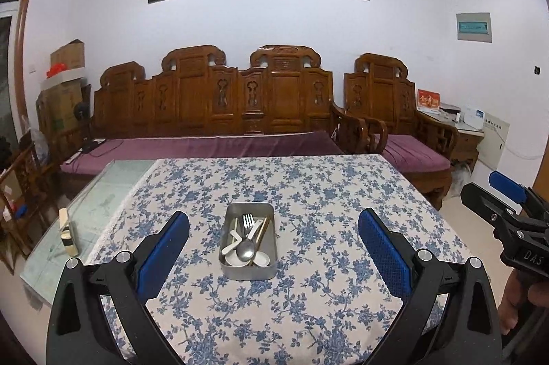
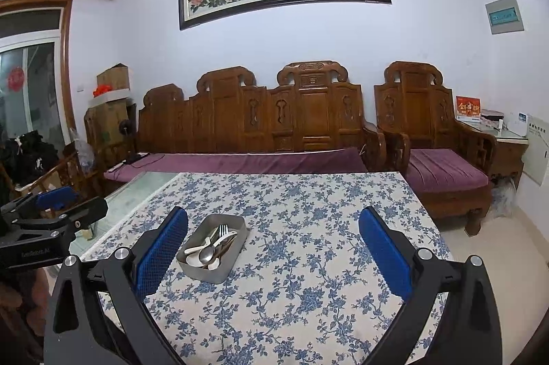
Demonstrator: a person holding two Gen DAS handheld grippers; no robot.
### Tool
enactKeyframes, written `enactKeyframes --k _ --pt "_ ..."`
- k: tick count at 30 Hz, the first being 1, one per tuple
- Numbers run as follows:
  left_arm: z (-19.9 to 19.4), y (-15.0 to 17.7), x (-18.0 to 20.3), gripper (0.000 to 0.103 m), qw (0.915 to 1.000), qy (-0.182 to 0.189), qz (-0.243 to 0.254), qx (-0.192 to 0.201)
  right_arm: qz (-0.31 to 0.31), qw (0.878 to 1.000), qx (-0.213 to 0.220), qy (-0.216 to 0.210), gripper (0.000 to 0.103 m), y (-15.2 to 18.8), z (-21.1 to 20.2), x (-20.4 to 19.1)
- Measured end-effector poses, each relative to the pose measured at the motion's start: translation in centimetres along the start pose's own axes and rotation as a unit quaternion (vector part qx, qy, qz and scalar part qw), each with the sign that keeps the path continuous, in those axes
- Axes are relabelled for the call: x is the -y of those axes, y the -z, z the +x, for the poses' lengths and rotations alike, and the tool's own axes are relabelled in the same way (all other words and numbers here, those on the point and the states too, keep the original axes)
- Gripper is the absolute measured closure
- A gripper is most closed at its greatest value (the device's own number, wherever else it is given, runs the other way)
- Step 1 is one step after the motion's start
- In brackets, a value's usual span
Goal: Organize utensils
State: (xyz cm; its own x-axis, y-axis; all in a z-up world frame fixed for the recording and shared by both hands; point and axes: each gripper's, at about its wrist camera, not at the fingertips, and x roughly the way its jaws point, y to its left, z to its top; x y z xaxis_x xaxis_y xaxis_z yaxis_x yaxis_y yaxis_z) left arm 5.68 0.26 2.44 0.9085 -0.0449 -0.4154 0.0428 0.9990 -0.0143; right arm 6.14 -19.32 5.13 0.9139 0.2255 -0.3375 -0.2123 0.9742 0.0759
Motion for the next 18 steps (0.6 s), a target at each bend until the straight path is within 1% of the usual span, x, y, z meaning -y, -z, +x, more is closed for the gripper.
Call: enactKeyframes --k 18 --pt "-0.04 0.07 -0.02 0.008 1.0 -0.002 0.0 -0.001 -0.001 1.0 0.002 0.0 0.003 0.09 -0.01 -0.11"
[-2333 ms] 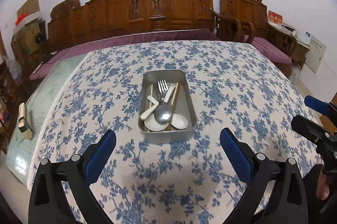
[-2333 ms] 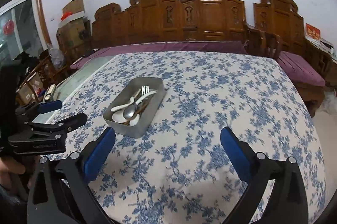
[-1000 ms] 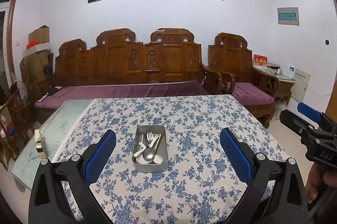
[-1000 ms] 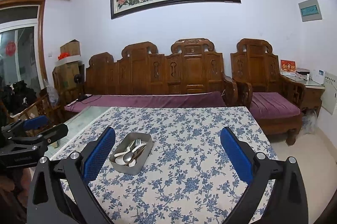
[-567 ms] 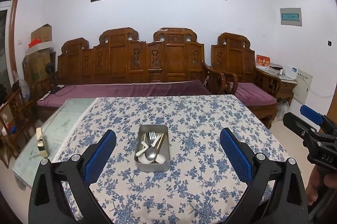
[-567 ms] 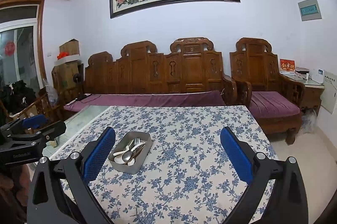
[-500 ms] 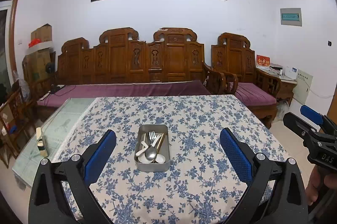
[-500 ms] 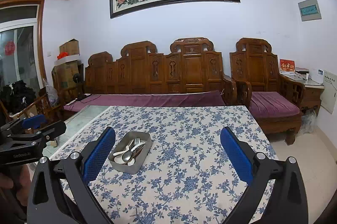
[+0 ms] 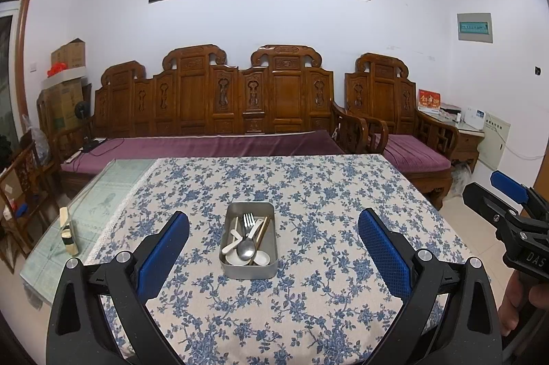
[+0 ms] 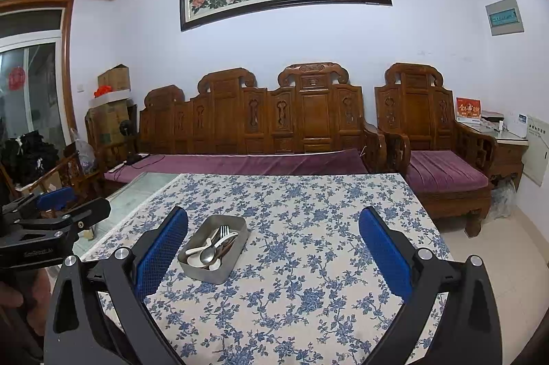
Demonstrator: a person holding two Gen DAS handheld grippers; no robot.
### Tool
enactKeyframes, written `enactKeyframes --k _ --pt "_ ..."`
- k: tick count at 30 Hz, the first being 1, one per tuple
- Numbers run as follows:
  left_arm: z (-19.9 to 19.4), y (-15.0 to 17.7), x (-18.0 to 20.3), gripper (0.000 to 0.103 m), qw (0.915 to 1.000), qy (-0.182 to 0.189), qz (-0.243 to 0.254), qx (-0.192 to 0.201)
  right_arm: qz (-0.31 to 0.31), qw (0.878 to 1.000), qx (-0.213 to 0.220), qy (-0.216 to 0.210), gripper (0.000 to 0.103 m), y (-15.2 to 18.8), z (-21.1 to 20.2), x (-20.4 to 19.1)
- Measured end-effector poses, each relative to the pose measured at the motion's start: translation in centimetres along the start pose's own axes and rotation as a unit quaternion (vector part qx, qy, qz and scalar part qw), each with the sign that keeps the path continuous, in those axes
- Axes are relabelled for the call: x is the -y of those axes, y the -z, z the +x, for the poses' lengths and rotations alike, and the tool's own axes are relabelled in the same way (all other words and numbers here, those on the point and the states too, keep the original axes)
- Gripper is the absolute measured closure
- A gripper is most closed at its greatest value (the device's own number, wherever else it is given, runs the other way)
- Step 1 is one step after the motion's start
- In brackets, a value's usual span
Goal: Organize utensils
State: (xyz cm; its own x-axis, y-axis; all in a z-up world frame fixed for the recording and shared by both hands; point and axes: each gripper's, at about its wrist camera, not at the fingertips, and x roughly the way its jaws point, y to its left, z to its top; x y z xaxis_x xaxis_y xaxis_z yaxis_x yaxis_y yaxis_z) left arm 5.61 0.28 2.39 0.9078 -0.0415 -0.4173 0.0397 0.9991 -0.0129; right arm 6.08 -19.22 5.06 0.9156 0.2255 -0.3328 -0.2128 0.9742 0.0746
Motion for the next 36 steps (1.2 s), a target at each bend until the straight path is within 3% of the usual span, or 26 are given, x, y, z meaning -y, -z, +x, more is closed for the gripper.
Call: enactKeyframes --k 36 --pt "-0.16 -0.08 0.06 0.008 1.0 0.002 0.0 0.0 0.0 1.0 -0.001 0.001 0.003 0.21 0.02 -0.13"
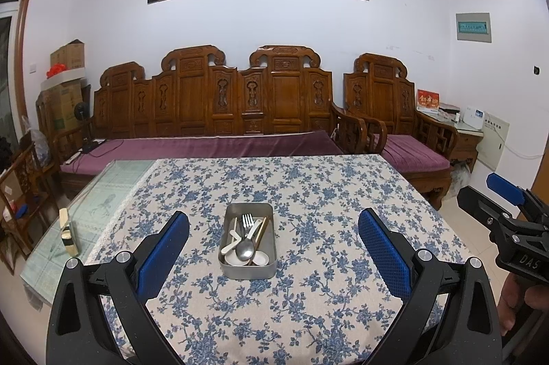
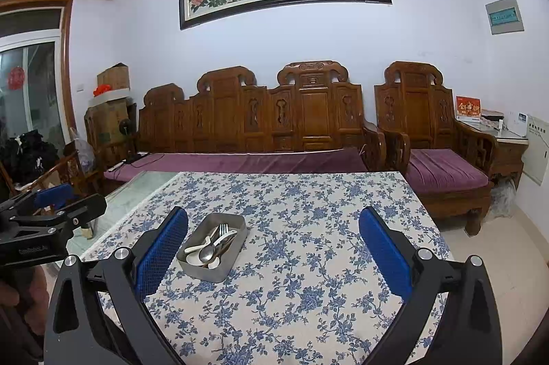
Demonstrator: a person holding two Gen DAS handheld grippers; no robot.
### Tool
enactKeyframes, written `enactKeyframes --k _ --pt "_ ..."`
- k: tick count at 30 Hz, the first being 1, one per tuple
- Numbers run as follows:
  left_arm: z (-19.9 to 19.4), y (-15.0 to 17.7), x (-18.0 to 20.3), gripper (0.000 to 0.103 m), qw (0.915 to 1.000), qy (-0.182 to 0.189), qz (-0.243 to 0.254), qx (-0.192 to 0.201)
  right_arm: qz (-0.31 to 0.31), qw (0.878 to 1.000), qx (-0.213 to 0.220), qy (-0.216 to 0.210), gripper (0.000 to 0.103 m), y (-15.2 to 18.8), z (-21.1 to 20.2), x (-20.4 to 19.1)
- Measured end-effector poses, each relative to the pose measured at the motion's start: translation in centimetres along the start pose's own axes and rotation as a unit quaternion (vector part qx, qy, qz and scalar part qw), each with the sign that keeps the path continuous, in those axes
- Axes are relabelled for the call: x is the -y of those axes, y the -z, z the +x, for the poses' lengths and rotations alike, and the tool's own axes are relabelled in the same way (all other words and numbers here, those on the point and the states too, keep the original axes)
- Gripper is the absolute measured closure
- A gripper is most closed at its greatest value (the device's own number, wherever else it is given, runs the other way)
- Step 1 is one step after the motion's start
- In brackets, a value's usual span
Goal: Organize utensils
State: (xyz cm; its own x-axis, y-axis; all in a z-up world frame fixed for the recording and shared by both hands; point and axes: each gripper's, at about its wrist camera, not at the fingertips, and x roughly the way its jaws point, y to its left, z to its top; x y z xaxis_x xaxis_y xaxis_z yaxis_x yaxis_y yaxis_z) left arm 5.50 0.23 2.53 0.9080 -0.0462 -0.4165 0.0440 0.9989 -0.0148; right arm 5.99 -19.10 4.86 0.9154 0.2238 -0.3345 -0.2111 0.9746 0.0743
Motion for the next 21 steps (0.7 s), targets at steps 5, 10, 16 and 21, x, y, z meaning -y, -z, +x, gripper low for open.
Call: enactKeyframes --k 5,10,16,21 --pt "-0.15 -0.17 0.08 0.008 1.0 0.002 0.0 0.0 0.0 1.0 0.0 0.0 0.003 -0.03 0.0 -0.03" --pt "-0.03 -0.2 0.22 0.008 1.0 0.002 0.0 -0.001 0.0 1.0 -0.001 0.0 0.003 0.06 -0.01 -0.03" --pt "-0.06 -0.19 0.32 0.008 1.0 0.001 -0.001 -0.003 0.0 1.0 0.0 0.001 0.003 0.1 -0.1 -0.07" --pt "-0.14 -0.12 0.27 0.008 1.0 0.002 0.0 -0.002 0.001 1.0 0.001 0.0 0.003 0.13 -0.11 -0.09"
